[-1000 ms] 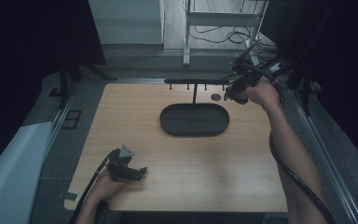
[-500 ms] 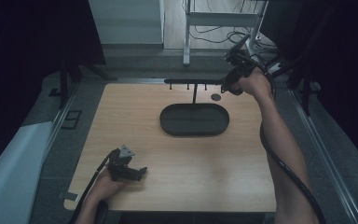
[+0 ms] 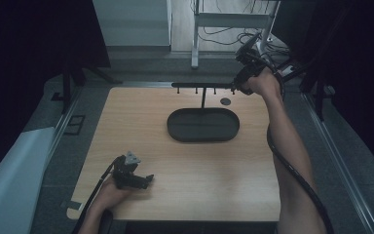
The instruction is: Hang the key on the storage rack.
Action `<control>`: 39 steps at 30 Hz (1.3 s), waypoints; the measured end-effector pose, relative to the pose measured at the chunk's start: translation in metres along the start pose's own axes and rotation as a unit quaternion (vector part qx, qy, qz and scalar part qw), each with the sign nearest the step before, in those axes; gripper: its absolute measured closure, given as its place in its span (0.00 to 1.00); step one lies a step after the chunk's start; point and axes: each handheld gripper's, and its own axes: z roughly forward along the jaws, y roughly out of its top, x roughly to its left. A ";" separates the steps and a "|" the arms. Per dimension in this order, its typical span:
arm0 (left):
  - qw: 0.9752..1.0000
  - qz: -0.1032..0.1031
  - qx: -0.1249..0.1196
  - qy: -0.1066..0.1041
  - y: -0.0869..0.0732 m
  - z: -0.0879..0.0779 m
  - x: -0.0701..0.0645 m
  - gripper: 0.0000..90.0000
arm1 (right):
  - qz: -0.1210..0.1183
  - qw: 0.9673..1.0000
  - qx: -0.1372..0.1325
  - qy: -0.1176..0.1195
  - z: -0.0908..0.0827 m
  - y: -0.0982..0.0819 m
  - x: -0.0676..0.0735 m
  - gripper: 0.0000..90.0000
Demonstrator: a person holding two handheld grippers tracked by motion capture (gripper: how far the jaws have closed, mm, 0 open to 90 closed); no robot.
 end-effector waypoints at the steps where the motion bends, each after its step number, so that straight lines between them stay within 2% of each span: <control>1: 1.000 0.000 0.000 0.000 0.000 0.000 0.000 0.00 | 0.004 1.000 0.000 -0.001 0.002 -0.002 -0.003 0.55; 8: 1.000 0.000 0.000 0.000 0.000 0.000 0.000 0.00 | 0.018 1.000 0.007 -0.009 0.009 -0.011 -0.015 0.55; 15: 1.000 -0.002 -0.002 -0.001 0.000 0.000 0.000 0.00 | 0.016 0.999 0.020 -0.028 0.024 -0.019 -0.019 0.55; 20: 1.000 -0.003 -0.003 0.000 0.000 0.000 0.000 0.00 | 0.024 0.999 0.023 -0.022 0.034 -0.024 -0.023 0.55; 29: 1.000 -0.001 -0.001 0.000 0.000 0.000 0.000 0.00 | 0.038 0.998 0.032 -0.025 0.050 -0.034 -0.032 0.55; 32: 1.000 -0.001 -0.002 0.000 0.000 0.000 0.000 0.00 | 0.049 0.998 0.026 -0.009 0.054 -0.039 -0.036 0.55; 39: 1.000 -0.001 -0.002 0.001 0.000 0.000 0.000 0.00 | 0.043 0.999 0.028 -0.007 0.067 -0.043 -0.031 0.55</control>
